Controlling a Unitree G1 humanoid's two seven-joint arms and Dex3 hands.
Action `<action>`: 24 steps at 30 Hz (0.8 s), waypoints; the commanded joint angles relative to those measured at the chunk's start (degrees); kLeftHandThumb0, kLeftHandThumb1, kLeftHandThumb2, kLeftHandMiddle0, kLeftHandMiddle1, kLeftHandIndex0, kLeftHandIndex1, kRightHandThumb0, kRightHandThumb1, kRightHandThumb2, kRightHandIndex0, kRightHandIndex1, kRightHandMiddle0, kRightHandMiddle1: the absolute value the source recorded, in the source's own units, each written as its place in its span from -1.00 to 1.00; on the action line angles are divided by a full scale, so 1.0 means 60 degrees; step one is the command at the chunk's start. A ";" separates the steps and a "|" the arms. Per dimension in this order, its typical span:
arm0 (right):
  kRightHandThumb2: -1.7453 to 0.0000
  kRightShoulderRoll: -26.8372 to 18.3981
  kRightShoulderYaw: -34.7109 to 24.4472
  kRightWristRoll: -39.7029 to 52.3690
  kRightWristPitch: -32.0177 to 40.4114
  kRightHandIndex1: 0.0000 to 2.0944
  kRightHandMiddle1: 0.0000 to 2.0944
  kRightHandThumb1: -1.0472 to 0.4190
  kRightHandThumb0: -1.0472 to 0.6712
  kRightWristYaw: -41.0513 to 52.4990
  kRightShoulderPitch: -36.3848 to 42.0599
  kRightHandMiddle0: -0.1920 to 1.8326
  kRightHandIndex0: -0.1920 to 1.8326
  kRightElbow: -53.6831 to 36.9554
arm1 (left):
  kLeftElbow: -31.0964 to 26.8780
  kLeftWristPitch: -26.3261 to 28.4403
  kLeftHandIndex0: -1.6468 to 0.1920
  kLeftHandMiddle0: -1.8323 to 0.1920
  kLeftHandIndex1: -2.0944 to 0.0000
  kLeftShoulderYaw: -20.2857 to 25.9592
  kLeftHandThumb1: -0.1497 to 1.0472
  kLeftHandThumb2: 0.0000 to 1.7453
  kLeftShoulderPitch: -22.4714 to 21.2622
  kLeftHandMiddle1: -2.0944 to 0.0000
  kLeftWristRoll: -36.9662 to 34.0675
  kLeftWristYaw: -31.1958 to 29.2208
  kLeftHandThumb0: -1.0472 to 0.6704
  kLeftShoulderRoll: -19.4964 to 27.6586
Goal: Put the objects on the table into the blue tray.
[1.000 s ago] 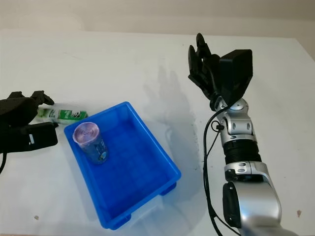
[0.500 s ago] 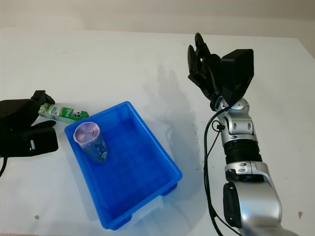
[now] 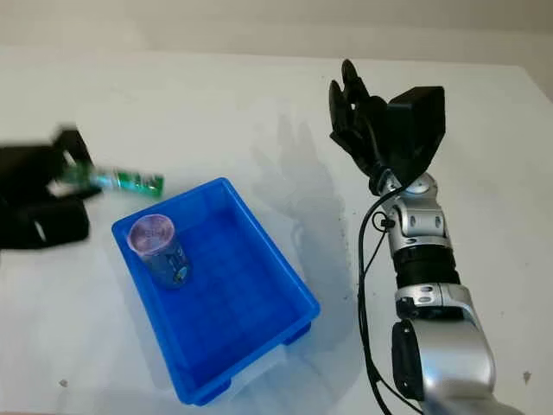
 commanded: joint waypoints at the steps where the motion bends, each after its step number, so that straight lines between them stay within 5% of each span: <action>1: 0.14 -0.0114 -0.0035 0.0001 0.0007 -1.00 -1.00 -1.00 -0.49 0.0005 -0.0105 -1.00 -1.00 -0.0108 | -0.0398 0.0328 0.50 0.08 -1.00 0.0457 1.00 -0.52 -0.0740 -1.00 -0.0092 -0.0016 -0.32 0.0169; 6: 0.13 -0.0103 -0.0028 0.0021 -0.0001 -1.00 -1.00 -1.00 -0.49 0.0046 -0.0098 -1.00 -1.00 -0.0108 | -0.1624 0.1012 0.52 0.05 -1.00 0.1248 1.00 -0.53 -0.1652 -1.00 -0.1022 -0.0374 -0.33 -0.0147; 9: 0.13 -0.0080 -0.0016 0.0022 0.0022 -1.00 -1.00 -1.00 -0.49 0.0039 -0.0107 -1.00 -1.00 -0.0114 | -0.2467 0.1255 0.51 0.02 -0.68 0.1511 1.00 -0.55 -0.1869 -1.00 -0.1522 -0.0585 -0.32 -0.0313; 11: 0.12 -0.0068 0.0005 -0.0006 0.0035 -1.00 -1.00 -1.00 -0.50 -0.0003 -0.0118 -1.00 -1.00 -0.0114 | -0.2991 0.1384 0.39 0.01 -0.93 0.1694 1.00 -0.57 -0.1950 -1.00 -0.1962 -0.0736 -0.31 -0.0502; 17: 0.14 -0.0064 -0.0018 0.0004 -0.0075 -1.00 -1.00 -1.00 -0.51 -0.0043 -0.0092 -1.00 -1.00 -0.0057 | -0.4436 0.1811 -0.03 -0.10 -1.00 0.2037 1.00 -0.55 -0.1941 -1.00 -0.3453 -0.1809 -0.32 -0.0805; 24: 0.14 -0.0032 0.0017 0.0003 0.0070 -1.00 -1.00 -1.00 -0.49 -0.0131 -0.0105 -1.00 -1.00 -0.0158 | -0.5825 0.2536 0.20 0.11 -1.00 0.1986 1.00 -0.57 -0.1549 -1.00 -0.4691 -0.3246 -0.26 -0.0757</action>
